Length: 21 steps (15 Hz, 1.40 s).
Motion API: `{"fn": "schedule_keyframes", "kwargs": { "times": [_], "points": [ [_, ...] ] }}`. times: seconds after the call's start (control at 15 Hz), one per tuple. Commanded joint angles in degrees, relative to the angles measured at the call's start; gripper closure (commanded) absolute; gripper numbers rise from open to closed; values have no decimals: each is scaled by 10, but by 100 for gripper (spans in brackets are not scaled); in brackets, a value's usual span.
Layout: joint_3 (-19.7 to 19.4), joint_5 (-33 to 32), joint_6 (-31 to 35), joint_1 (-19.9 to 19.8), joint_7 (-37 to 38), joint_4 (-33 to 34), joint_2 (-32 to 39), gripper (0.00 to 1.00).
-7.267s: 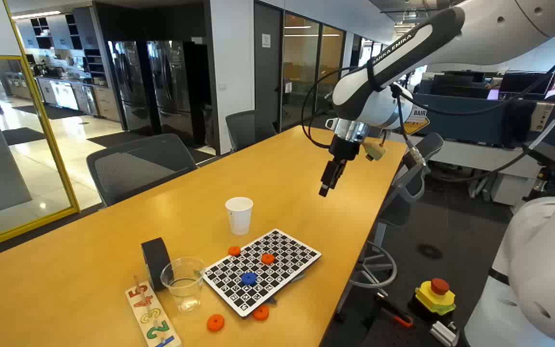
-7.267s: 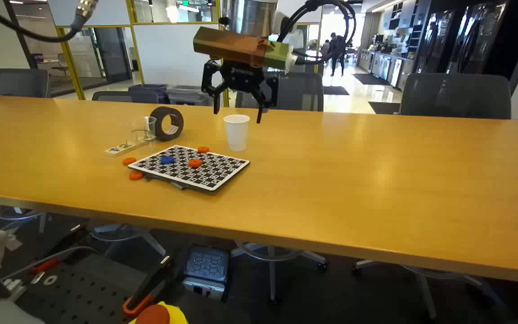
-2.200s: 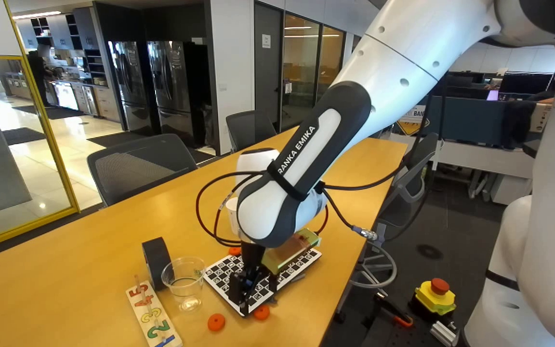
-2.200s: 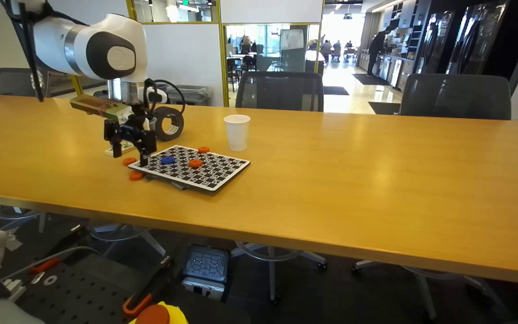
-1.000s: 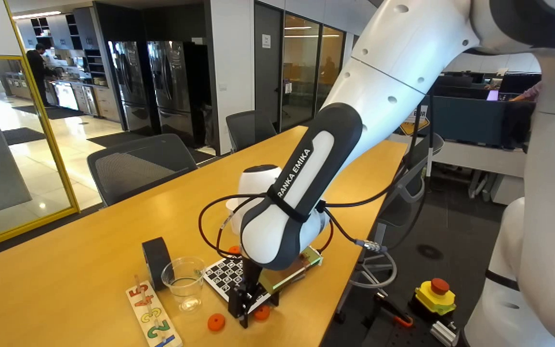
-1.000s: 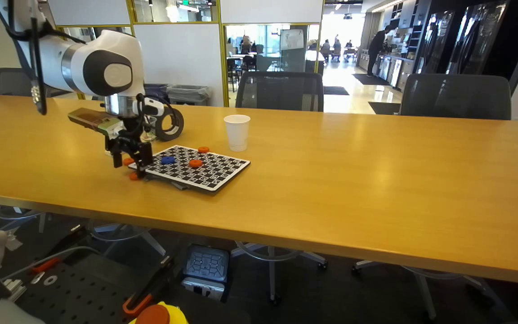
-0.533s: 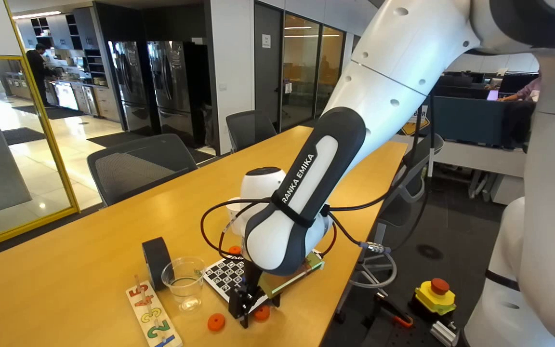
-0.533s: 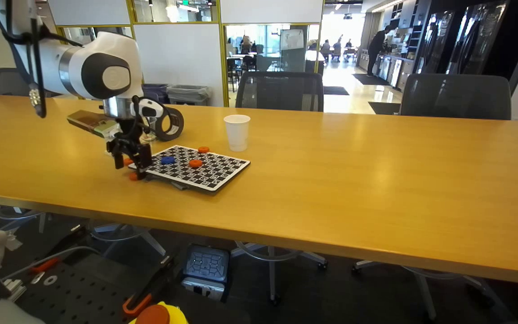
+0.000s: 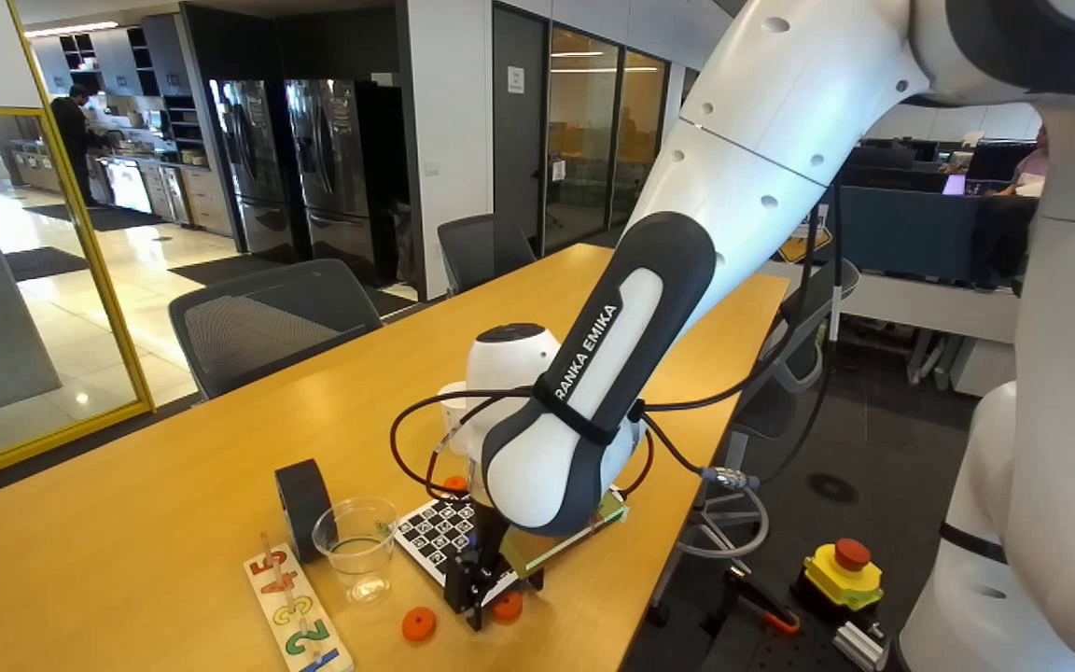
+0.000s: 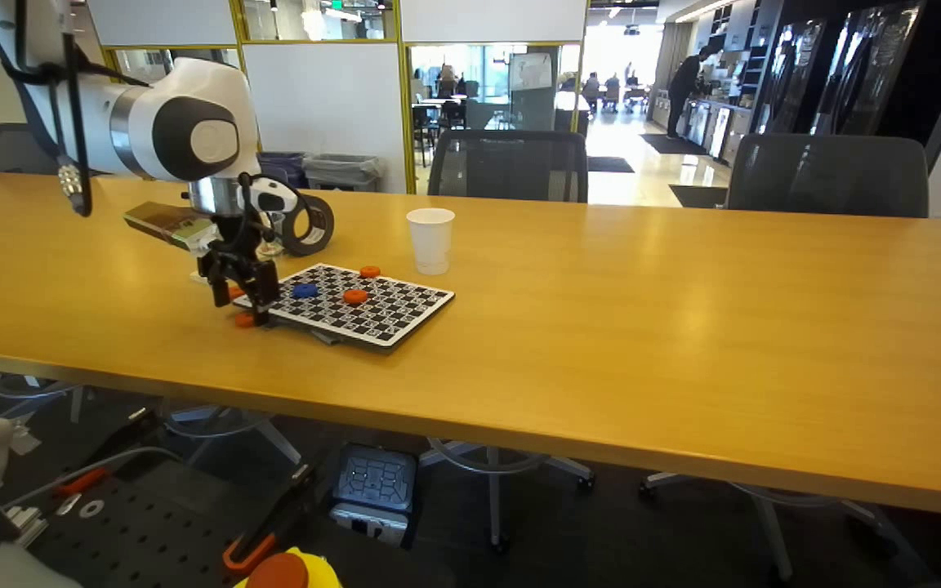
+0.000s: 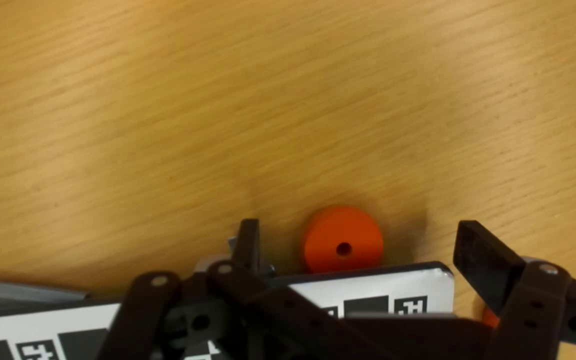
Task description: Put the orange rings in the white cup, then put the blue ring in the plastic clear cup.
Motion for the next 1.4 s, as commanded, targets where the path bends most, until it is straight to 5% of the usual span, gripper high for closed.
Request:
{"fn": "schedule_keyframes", "kwargs": {
  "times": [0.0, 0.2, 0.27, 0.8, 1.33],
  "points": [
    [-9, -17, 13, 9, 20, 1, 2, 0],
    [-9, -17, 13, 8, 19, 1, 3, 0],
    [-10, -20, 15, 10, 21, 1, 3, 22],
    [-13, -25, 15, 10, 22, 2, 4, 79],
    [-4, -2, -24, 6, 24, -16, -22, 77]
  ]
}}
